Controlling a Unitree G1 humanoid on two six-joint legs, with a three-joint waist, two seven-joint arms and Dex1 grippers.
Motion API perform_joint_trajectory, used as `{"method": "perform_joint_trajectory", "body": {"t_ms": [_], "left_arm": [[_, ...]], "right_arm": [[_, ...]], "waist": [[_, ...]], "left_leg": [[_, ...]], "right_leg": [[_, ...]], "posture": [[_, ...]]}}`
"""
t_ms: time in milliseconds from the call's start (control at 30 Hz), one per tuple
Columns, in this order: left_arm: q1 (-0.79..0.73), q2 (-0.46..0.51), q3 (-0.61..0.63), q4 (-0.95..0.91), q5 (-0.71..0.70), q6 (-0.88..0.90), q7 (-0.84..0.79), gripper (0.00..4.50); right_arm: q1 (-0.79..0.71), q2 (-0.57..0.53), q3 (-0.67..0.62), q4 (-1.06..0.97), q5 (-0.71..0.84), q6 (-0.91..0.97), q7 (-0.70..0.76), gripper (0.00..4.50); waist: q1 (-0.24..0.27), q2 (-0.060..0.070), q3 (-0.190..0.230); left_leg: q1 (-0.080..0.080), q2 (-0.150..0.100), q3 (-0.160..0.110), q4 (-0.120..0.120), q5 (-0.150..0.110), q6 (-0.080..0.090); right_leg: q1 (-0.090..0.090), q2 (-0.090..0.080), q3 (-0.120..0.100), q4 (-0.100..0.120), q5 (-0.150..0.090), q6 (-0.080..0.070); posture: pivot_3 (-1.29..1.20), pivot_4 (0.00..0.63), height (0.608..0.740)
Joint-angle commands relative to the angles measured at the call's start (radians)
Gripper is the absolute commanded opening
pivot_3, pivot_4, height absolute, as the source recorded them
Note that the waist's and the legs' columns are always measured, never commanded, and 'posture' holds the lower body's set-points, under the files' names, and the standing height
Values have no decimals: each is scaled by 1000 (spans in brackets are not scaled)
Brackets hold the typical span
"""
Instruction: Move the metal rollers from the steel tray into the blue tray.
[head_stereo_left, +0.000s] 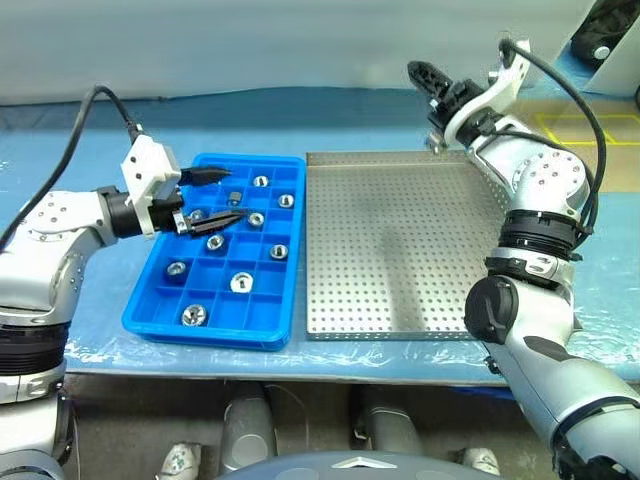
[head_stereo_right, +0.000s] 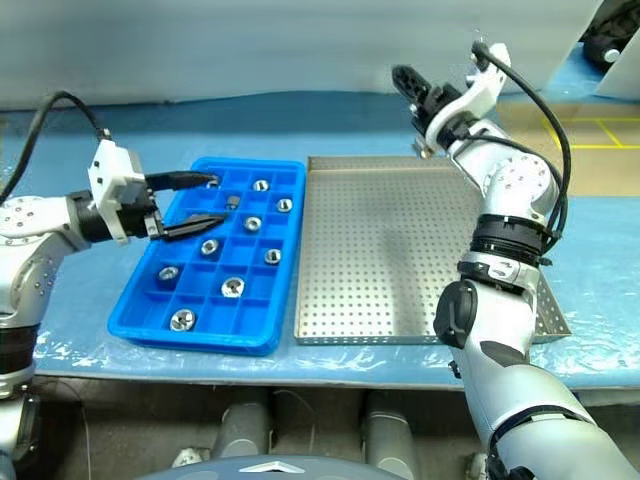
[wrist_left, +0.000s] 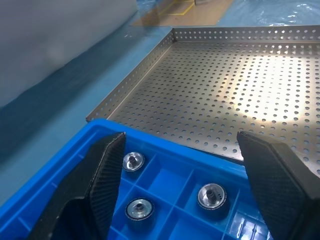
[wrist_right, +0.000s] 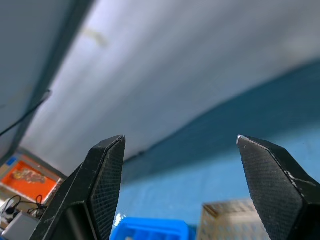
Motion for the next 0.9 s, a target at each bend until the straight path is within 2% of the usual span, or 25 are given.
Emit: {"method": "perform_joint_trajectory", "body": {"t_ms": [33, 100, 267, 333, 433, 533, 633, 900], "left_arm": [[-6, -19, -58, -20, 36, -60, -4, 3746], [-19, -86, -168, 7, 111, -133, 7, 3746], [-167, -404, -385, 245, 255, -289, 90, 3746], [-264, -518, -401, 430, 299, -365, 144, 3746], [-446, -658, -355, 763, 320, -470, 244, 3746], [-566, -711, -304, 952, 310, -562, 255, 3746], [-608, -729, -267, 1009, 280, -601, 193, 3746], [-542, -745, -275, 886, 234, -543, 7, 3746]], "right_arm": [[-11, -6, -4, -81, 58, 41, -6, 3671], [-8, -1, 4, -133, 91, 66, 10, 3671], [41, -3, 94, -335, 139, 127, 65, 3671], [83, -22, 145, -420, 144, 144, 100, 3671], [128, -42, 186, -502, 155, 155, 124, 3671], [137, -50, 182, -527, 168, 159, 115, 3671], [141, -59, 177, -529, 165, 155, 108, 3671], [138, -60, 182, -532, 163, 134, 103, 3671]], "waist": [[-1, 1, 0], [-3, 2, 0], [6, 2, 1], [4, 1, 1], [4, 1, 1], [-17, 1, 1], [-29, 1, 1], [-36, 1, 1]], "left_leg": [[-5, 0, 0, 1, 1, -1], [-8, 0, 0, 1, 1, -2], [-8, 0, 0, 3, 1, -2], [-8, 0, -1, 4, 1, -2], [-6, 0, -1, 4, 2, -3], [-6, -2, -1, 6, 2, -3], [-5, -2, -1, 5, 2, -3], [-6, -3, -1, 7, 0, 1]], "right_leg": [[-5, 0, 0, 2, 0, 0], [-8, 0, 0, 3, 1, 0], [-5, 0, 0, 2, 1, 1], [-5, -1, 0, 1, 3, 2], [-3, 0, 1, 1, 4, 3], [-3, 0, 3, 0, 7, 5], [-3, 0, 4, -1, 7, 5], [-2, 0, 3, -2, 7, 4]], "posture": [[-40, 150, 740], [-51, 150, 740], [-98, 150, 740], [-129, 150, 740], [-176, 150, 740], [-207, 150, 740], [-232, 150, 740], [-233, 150, 740]]}}
